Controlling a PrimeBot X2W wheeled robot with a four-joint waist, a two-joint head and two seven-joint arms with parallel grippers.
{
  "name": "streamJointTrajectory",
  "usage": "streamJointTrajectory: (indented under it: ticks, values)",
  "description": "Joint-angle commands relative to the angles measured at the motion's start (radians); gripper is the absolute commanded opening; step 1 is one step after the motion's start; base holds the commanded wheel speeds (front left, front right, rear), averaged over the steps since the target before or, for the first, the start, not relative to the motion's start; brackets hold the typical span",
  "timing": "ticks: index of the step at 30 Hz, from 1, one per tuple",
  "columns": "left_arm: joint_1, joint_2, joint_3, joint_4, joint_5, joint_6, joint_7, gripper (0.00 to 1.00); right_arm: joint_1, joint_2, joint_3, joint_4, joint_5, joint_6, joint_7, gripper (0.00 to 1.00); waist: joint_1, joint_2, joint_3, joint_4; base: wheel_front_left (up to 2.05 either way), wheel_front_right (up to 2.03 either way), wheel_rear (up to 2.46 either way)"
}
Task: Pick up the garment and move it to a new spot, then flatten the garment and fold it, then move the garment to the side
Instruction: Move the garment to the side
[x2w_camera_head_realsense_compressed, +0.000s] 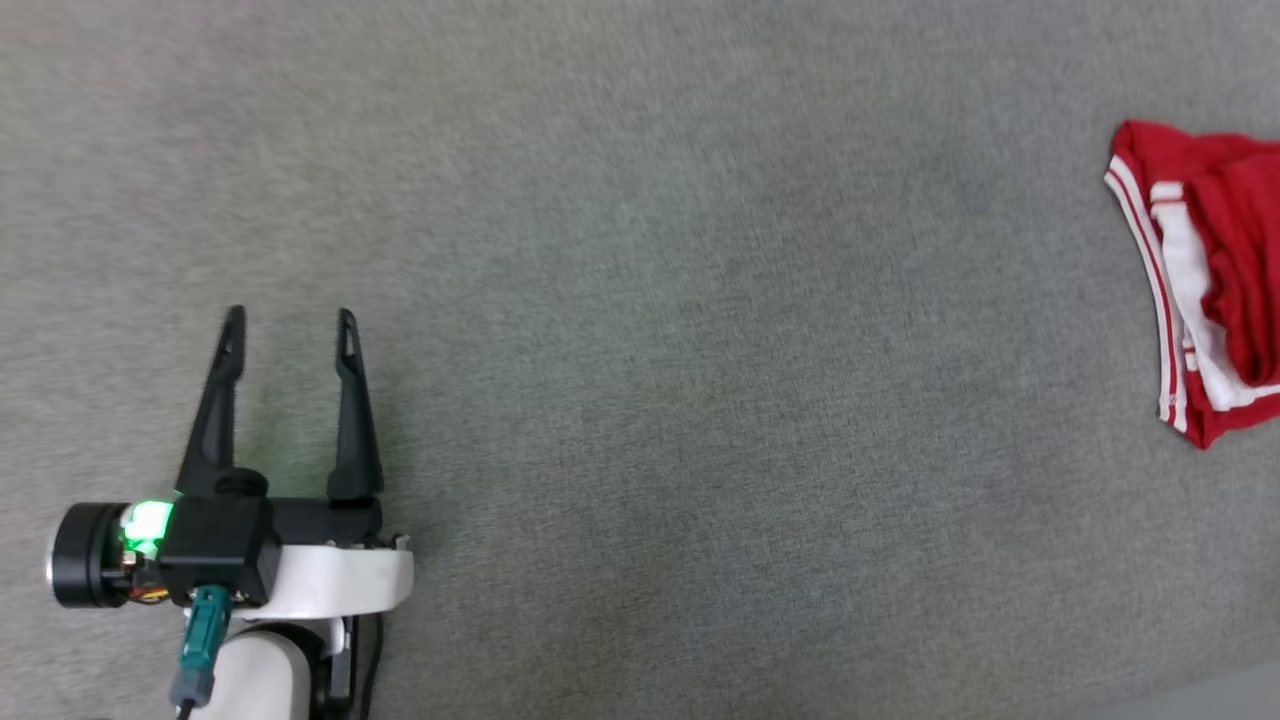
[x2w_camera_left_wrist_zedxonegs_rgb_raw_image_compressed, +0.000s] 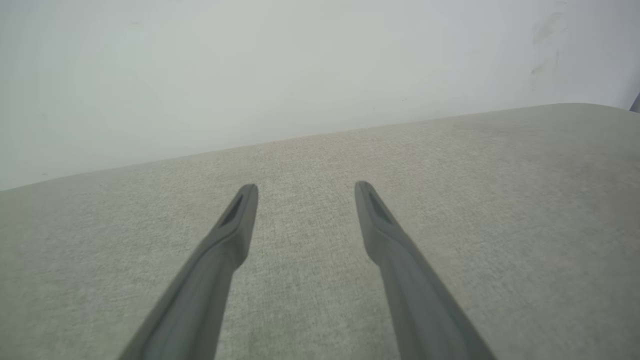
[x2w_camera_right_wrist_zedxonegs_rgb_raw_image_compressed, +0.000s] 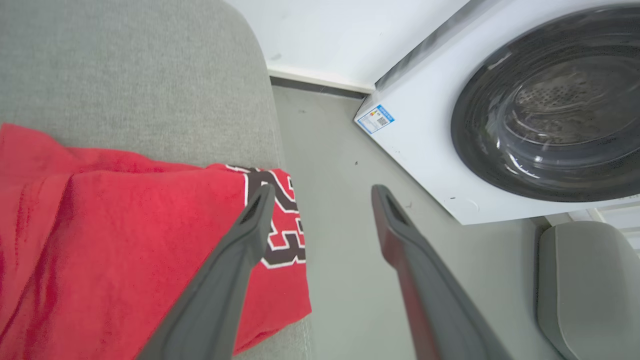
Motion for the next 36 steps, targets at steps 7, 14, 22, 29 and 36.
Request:
streamJointTrajectory:
  ticks: [7, 14, 22, 29, 36]
  values:
    - [0.062, -0.037, -0.012, 0.027, -0.017, 0.016, -0.002, 1.0, -0.011, 0.1, -0.095, -0.078, -0.191, -0.002, -0.241, 1.0, -0.0001, -0.0001, -0.163, 0.086, 0.0, 0.0, 0.0]
    - [0.117, -0.052, -0.005, 0.043, -0.025, 0.02, -0.002, 1.0, 0.018, 0.239, -0.094, -0.164, -0.271, -0.002, -0.453, 1.0, -0.0001, -0.0001, -0.237, 0.12, 0.0, 0.0, 0.0]
    - [0.163, -0.067, -0.011, 0.068, -0.027, 0.016, -0.002, 1.0, 0.145, 0.415, -0.016, -0.263, -0.285, -0.002, -0.585, 1.0, -0.0001, -0.0001, -0.31, 0.156, 0.0, 0.0, 0.0]
    - [0.184, -0.075, -0.013, 0.095, -0.028, 0.009, -0.002, 1.0, 0.312, 0.533, 0.01, -0.37, -0.255, -0.002, -0.593, 1.0, -0.0001, -0.0001, -0.36, 0.184, 0.0, 0.0, 0.0]
    - [0.208, -0.08, -0.011, 0.12, -0.029, 0.0, -0.002, 1.0, 0.499, 0.624, -0.052, -0.426, -0.225, -0.001, -0.593, 1.0, -0.0001, -0.0001, -0.406, 0.204, 0.0, 0.0, 0.0]
